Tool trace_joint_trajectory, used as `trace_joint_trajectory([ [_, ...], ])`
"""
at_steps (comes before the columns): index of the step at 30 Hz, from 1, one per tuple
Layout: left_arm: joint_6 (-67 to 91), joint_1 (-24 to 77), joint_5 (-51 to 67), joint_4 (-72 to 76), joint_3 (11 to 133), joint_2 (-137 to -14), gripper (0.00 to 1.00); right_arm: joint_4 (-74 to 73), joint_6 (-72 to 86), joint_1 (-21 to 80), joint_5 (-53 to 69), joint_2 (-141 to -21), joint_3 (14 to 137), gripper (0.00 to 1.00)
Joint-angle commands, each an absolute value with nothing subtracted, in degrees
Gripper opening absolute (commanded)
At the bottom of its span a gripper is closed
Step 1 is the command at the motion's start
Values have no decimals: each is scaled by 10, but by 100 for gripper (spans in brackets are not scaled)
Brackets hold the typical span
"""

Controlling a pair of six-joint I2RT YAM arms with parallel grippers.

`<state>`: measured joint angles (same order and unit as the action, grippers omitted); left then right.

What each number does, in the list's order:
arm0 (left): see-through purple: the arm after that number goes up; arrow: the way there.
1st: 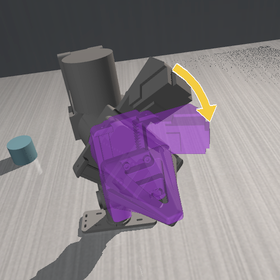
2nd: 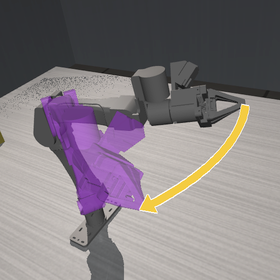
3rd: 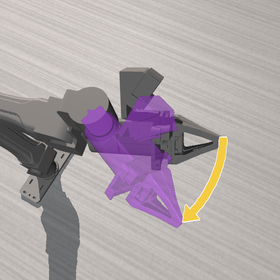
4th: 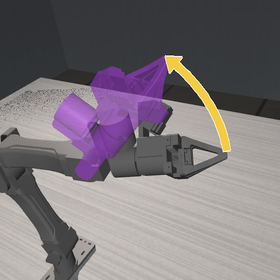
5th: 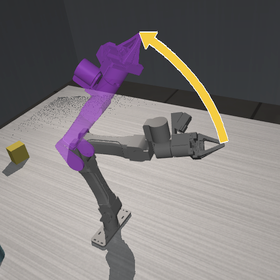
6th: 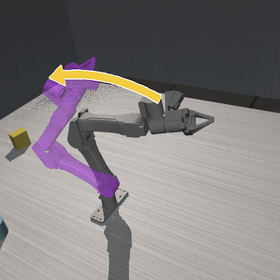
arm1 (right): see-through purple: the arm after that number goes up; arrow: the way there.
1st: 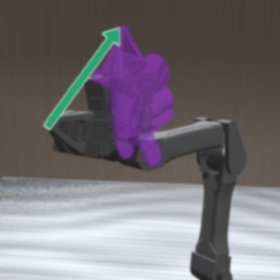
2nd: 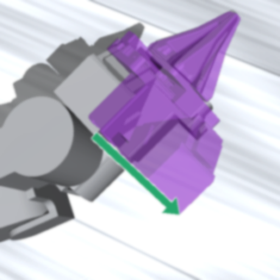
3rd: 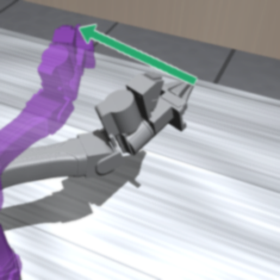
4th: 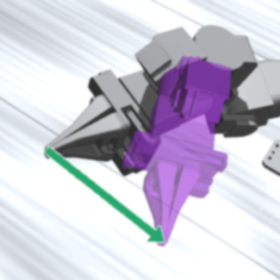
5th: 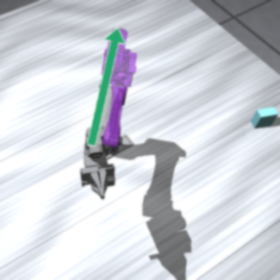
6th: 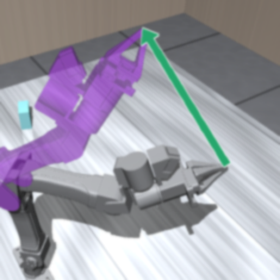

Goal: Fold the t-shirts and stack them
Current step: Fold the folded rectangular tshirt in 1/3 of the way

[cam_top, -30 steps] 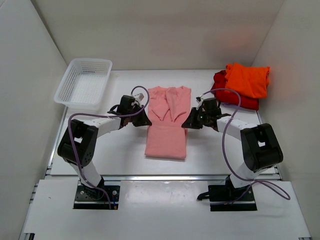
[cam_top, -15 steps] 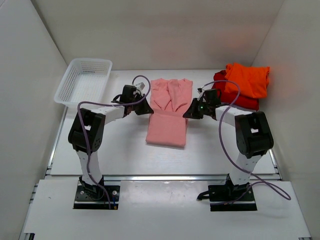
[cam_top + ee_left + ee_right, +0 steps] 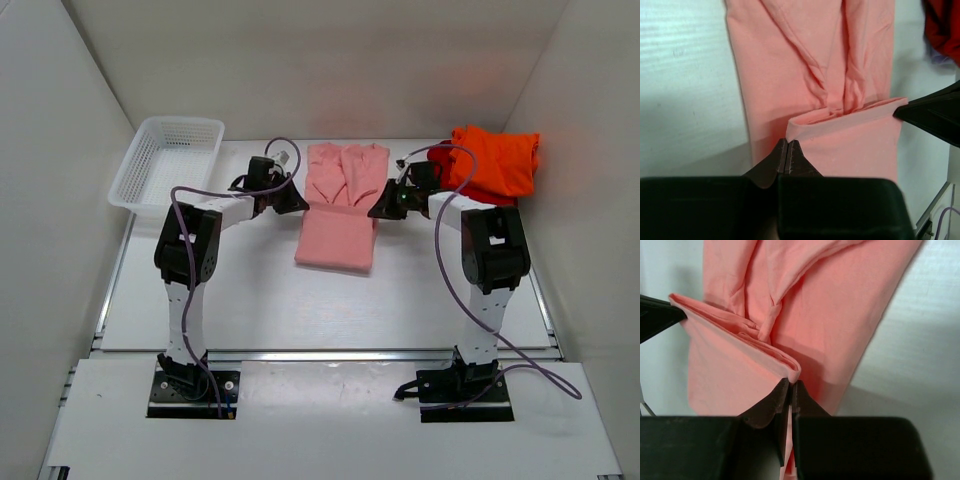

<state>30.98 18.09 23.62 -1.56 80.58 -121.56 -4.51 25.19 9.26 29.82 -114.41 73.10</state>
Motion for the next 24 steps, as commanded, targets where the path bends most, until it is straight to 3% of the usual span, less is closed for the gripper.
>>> trace_joint_trajectory([
  [1, 315, 163, 233, -8, 850, -1219, 0, -54, 229, 71, 292, -1162, 782, 0],
  [10, 315, 166, 233, -50, 1004, -1323, 0, -87, 221, 46, 294, -1241, 887, 0],
  [18, 313, 156, 226, -159, 1240, -1449, 0, -147, 203, 30, 300, -1330, 1033, 0],
  [24, 316, 150, 213, -157, 1208, -1436, 0, -182, 194, 30, 299, -1382, 1111, 0],
])
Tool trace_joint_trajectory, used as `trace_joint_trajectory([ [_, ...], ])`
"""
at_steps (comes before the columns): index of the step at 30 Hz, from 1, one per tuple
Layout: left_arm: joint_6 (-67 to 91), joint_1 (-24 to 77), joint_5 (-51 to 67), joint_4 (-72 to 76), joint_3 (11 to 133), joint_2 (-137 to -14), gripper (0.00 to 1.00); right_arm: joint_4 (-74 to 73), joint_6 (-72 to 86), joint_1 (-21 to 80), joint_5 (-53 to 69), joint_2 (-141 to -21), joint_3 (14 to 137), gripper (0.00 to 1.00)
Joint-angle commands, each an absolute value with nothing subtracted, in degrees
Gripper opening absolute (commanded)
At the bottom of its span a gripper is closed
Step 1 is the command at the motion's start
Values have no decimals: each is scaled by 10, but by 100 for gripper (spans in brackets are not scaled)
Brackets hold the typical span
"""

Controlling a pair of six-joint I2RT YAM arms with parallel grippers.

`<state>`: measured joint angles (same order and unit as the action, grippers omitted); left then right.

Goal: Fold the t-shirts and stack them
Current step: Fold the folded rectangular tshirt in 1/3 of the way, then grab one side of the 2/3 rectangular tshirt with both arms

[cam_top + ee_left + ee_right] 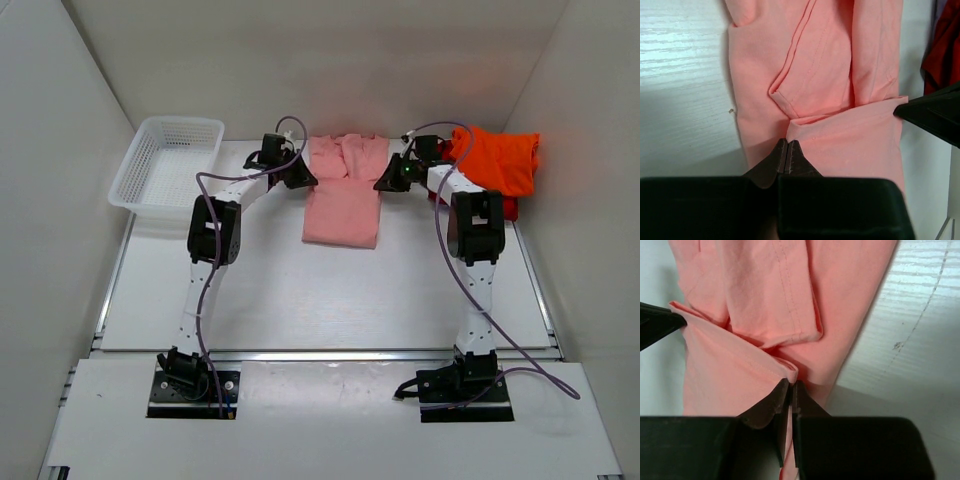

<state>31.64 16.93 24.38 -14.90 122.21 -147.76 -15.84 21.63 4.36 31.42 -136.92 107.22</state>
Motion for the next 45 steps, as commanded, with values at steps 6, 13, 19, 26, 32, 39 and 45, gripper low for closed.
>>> trace_joint_trajectory([
  [6, 344, 134, 212, -68, 1098, -1372, 52, -228, 175, 37, 264, -1378, 1160, 34],
  [13, 311, 124, 248, -112, 1004, -1248, 62, -228, 164, 50, 210, -1232, 1042, 55],
  [19, 320, 139, 248, -24, 693, -1089, 66, -117, 242, 75, 229, -1044, 725, 60],
  [26, 364, 190, 239, 60, 578, -1066, 67, 45, 344, 121, 243, -940, 463, 65],
  [32, 407, 227, 205, 118, 598, -1113, 64, 115, 395, 130, 246, -990, 458, 66],
  [39, 410, 227, 218, 107, 636, -1156, 7, 143, 403, 133, 254, -1054, 494, 12],
  [45, 372, 215, 257, 64, 527, -1071, 0, 70, 358, 148, 239, -959, 430, 0],
])
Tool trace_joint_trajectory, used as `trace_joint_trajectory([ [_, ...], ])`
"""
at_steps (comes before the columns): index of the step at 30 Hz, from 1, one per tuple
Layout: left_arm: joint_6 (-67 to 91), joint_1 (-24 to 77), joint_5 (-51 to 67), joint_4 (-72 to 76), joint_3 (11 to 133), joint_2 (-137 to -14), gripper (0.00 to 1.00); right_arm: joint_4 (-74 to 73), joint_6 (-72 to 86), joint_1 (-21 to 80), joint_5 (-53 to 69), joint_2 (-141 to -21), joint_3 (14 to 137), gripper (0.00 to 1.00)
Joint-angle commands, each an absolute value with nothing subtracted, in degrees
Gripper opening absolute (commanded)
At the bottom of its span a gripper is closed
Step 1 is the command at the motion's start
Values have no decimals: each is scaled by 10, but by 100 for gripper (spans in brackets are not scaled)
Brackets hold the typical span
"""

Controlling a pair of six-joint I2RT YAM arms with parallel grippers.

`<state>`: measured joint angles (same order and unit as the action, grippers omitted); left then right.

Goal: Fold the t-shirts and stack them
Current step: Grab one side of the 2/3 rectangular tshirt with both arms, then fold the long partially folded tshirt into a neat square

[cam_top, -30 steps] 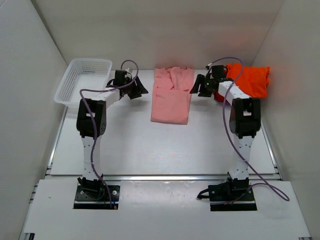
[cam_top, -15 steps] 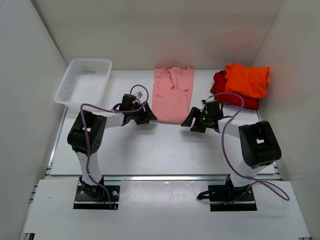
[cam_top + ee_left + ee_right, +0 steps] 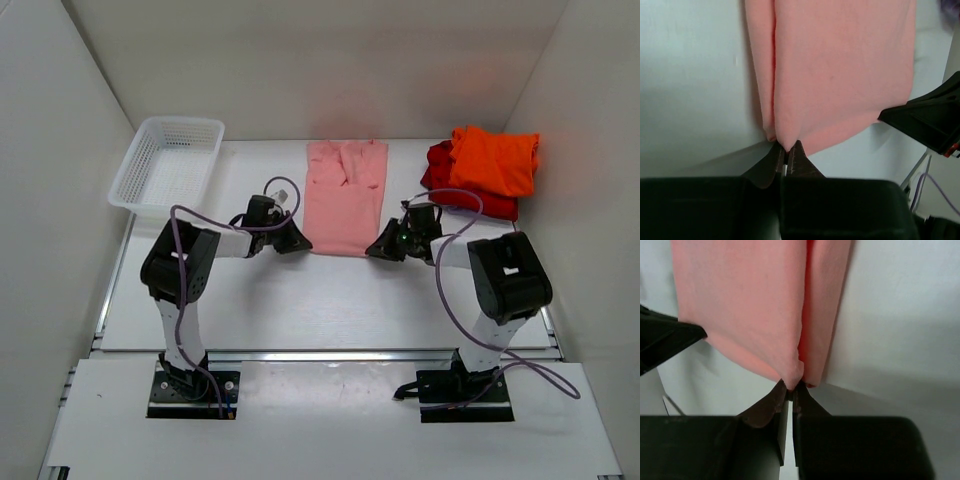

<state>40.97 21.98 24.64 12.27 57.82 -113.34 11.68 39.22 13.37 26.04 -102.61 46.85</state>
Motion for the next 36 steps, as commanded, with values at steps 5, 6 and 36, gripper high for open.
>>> trace_joint_trajectory([
  [5, 327, 268, 282, -35, 415, -941, 0, -25, 352, 212, 241, -810, 326, 0],
  [6, 319, 283, 280, -59, 388, -904, 0, -44, 362, 223, 241, -768, 298, 1],
  [36, 316, 147, 310, -127, 661, -936, 5, -218, 250, 82, 369, -889, 670, 0],
])
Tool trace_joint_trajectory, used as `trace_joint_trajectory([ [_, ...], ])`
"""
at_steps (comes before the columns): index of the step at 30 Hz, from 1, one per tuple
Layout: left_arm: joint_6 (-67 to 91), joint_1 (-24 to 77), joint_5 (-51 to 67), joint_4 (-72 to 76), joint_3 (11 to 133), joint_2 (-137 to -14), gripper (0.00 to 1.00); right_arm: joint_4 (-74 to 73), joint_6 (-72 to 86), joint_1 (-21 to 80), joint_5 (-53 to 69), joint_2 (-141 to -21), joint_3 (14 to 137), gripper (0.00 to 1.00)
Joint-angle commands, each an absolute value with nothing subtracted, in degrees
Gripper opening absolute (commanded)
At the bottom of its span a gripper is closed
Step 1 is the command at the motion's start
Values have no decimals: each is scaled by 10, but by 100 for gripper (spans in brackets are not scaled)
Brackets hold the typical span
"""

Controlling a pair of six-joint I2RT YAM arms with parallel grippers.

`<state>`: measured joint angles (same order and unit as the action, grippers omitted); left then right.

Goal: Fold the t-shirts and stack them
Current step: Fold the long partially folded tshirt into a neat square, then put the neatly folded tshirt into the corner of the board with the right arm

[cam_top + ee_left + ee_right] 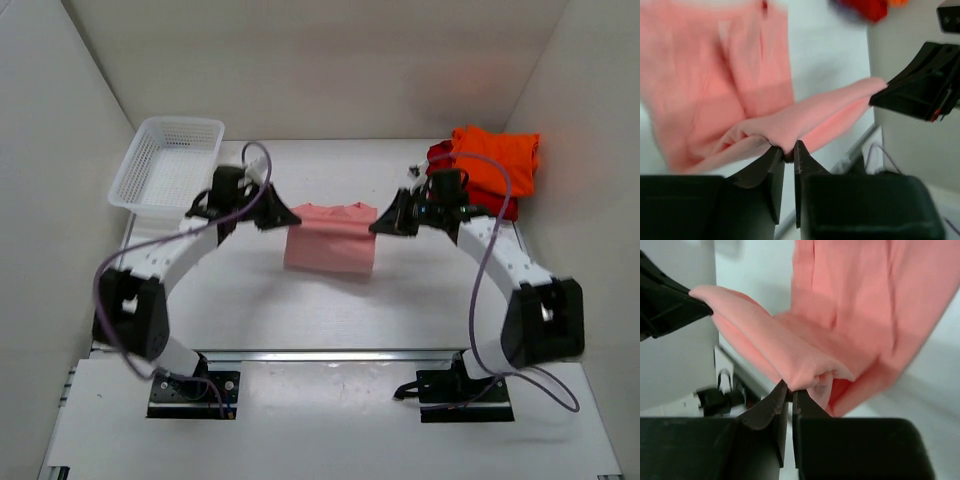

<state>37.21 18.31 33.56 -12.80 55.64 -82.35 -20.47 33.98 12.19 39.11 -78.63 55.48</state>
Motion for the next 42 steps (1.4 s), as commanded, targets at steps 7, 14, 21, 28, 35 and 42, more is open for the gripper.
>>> trace_joint_trajectory([
  [7, 345, 120, 367, -170, 993, -1237, 98, -296, 207, 55, 295, -1170, 976, 61],
  [14, 396, 99, 369, -5, 745, -1096, 98, -163, 223, 49, 276, -1086, 784, 90],
  [21, 417, 78, 388, 69, 526, -934, 99, -45, 303, 65, 333, -1074, 647, 92],
  [28, 423, 55, 393, 55, 439, -803, 99, 103, 423, 114, 413, -1165, 659, 92],
  [35, 424, 38, 402, 37, 425, -751, 99, 161, 467, 108, 557, -1245, 705, 0],
  [42, 430, 47, 401, 43, 395, -725, 98, -230, 99, 97, 386, -1189, 885, 0],
])
